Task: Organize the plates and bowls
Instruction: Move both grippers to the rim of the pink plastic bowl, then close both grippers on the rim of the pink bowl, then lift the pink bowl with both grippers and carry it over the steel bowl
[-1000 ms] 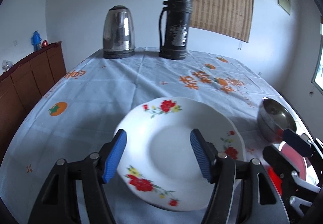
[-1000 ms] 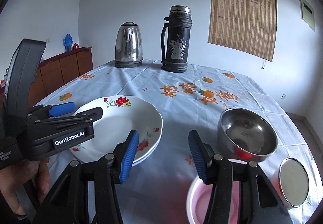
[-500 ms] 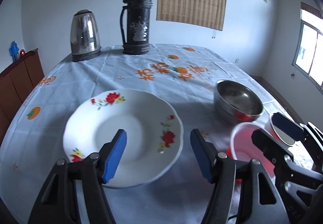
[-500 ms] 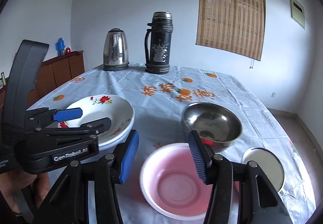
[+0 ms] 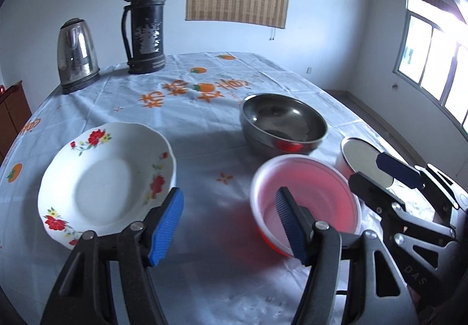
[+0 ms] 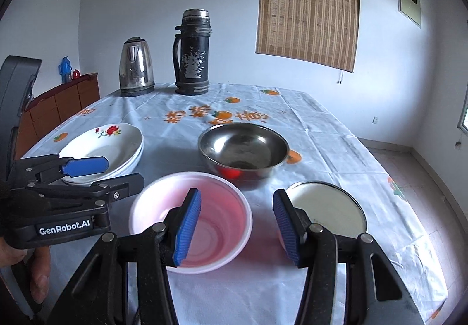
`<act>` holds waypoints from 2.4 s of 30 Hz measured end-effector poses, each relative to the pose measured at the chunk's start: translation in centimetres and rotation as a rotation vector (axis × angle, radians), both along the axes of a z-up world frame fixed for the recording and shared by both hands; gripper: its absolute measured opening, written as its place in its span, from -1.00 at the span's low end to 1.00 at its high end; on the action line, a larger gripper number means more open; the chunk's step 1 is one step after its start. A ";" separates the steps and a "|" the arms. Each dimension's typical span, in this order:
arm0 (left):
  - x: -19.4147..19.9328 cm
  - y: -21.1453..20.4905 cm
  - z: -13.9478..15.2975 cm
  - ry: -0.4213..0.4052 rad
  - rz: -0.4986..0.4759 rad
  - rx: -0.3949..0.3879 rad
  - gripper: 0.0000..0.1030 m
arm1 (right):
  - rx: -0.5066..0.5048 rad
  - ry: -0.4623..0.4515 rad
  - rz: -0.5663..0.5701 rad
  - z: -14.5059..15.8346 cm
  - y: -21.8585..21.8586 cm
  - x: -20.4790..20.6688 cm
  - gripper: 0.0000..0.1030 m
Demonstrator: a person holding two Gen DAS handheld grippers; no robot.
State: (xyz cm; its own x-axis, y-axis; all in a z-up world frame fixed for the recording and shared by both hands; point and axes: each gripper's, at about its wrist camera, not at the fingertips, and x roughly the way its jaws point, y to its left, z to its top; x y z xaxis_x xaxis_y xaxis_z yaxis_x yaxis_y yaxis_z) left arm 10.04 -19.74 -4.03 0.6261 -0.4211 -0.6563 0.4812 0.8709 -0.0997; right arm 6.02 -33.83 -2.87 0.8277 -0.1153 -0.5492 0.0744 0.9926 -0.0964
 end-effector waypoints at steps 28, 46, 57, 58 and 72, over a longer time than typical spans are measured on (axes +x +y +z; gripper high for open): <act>-0.4 -2.8 -2.4 0.102 -0.088 -0.007 -0.59 | 0.083 0.090 0.024 -3.1 -1.7 0.2 -0.62; -0.6 -2.4 -0.6 0.077 -0.067 -0.022 -0.61 | 0.105 0.045 0.041 -1.6 -1.6 -0.1 -0.64; -0.5 -2.9 1.3 0.027 -0.074 -0.021 -0.61 | 0.089 -0.012 0.040 0.6 -1.6 -0.3 -0.64; -0.4 -3.0 1.4 0.026 -0.075 -0.022 -0.61 | 0.086 -0.019 0.038 0.8 -1.5 -0.3 -0.64; 1.4 -5.1 3.6 -0.042 -0.098 -0.007 -0.61 | 0.064 -0.062 0.020 2.8 -3.0 1.0 -0.64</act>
State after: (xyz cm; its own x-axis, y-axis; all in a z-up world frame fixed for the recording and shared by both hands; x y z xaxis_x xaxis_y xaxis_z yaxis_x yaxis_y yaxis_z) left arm 11.47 -24.85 -0.48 0.6088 -0.4860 -0.6270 0.5678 0.8189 -0.0835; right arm 6.98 -36.88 -0.09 0.8619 -0.0649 -0.5029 0.0584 0.9979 -0.0287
